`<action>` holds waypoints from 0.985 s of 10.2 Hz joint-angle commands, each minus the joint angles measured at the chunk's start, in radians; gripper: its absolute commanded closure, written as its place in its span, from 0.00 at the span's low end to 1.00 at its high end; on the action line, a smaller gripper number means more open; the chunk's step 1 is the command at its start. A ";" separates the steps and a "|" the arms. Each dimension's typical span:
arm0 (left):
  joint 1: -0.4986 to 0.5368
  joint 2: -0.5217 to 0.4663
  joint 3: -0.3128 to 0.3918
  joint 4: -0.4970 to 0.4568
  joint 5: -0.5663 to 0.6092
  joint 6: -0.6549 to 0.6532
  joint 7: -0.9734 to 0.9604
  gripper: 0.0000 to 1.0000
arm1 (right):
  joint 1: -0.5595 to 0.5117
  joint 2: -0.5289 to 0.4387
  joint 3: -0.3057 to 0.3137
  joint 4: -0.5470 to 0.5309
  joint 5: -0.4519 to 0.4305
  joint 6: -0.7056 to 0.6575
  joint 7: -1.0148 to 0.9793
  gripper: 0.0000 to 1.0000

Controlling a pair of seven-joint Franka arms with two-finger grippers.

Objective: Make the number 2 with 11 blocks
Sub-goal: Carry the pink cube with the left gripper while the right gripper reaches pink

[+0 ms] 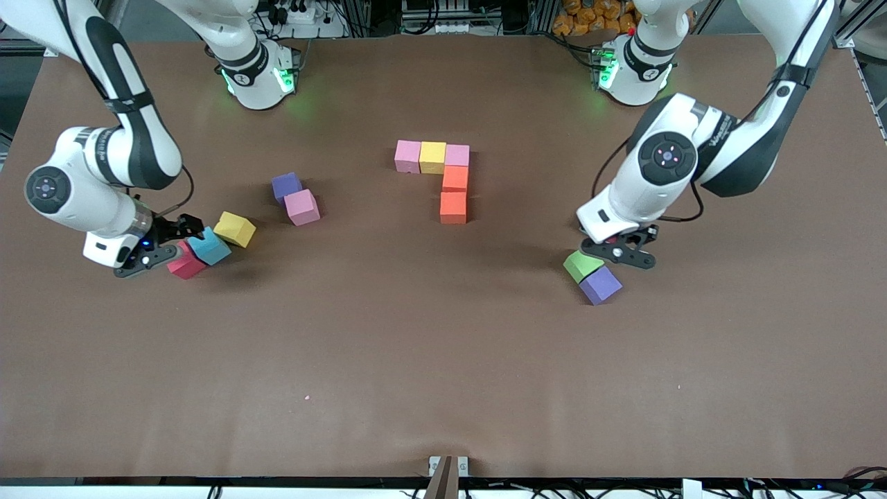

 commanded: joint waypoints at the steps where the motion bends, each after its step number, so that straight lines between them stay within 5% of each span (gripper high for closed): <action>1: -0.073 0.015 -0.008 0.046 -0.047 -0.023 -0.117 0.73 | -0.068 -0.023 0.020 -0.026 0.021 -0.011 0.017 0.00; 3: -0.184 0.054 -0.008 0.092 -0.072 -0.023 -0.309 0.73 | -0.097 -0.003 0.018 -0.027 0.095 -0.012 0.092 0.00; 7: -0.405 0.175 -0.003 0.185 -0.061 -0.018 -0.711 0.74 | -0.093 0.003 0.020 -0.024 0.106 -0.006 0.396 0.00; 10: -0.518 0.252 0.023 0.256 -0.055 0.000 -0.872 0.73 | -0.085 0.020 0.018 -0.029 0.261 -0.002 0.516 0.00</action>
